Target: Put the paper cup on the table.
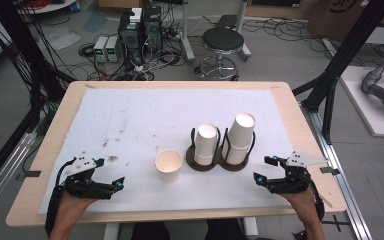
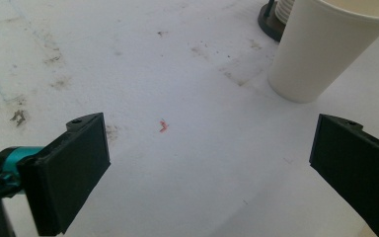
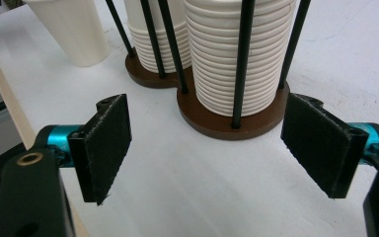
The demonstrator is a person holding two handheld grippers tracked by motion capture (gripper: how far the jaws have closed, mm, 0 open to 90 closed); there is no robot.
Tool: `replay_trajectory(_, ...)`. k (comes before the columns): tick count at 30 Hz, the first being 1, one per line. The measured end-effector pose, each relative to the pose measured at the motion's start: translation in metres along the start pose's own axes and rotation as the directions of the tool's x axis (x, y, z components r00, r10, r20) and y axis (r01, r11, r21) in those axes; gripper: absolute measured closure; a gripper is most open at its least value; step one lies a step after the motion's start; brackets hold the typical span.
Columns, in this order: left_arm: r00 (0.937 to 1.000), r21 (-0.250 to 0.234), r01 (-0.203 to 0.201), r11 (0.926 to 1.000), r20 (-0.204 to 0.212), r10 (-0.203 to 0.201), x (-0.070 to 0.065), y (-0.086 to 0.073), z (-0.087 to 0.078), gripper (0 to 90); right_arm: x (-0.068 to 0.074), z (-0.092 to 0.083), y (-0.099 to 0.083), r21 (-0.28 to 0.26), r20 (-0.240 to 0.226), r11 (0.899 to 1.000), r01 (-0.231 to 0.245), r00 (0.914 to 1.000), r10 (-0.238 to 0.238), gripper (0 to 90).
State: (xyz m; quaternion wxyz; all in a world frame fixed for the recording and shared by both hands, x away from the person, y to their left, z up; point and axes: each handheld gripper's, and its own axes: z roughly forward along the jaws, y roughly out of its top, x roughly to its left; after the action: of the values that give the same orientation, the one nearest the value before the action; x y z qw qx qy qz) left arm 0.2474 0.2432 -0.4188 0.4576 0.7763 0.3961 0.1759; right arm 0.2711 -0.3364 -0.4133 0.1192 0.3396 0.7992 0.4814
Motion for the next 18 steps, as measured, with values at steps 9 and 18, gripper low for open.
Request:
replay_trajectory(9,0.9999,-0.018,0.012,0.9998,-0.002,-0.012,0.0004,-0.0007,-0.0009,1.7,0.0002,0.0000,-0.0007,-0.003,0.006,1.000,0.001,1.0000,-0.001,19.8)
replay_trajectory(18,0.9999,-0.024,0.012,0.9996,-0.005,-0.012,0.0009,-0.0007,-0.0021,1.7,0.0008,-0.0010,-0.0001,-0.011,0.008,1.000,0.002,1.0000,-0.002,19.8)
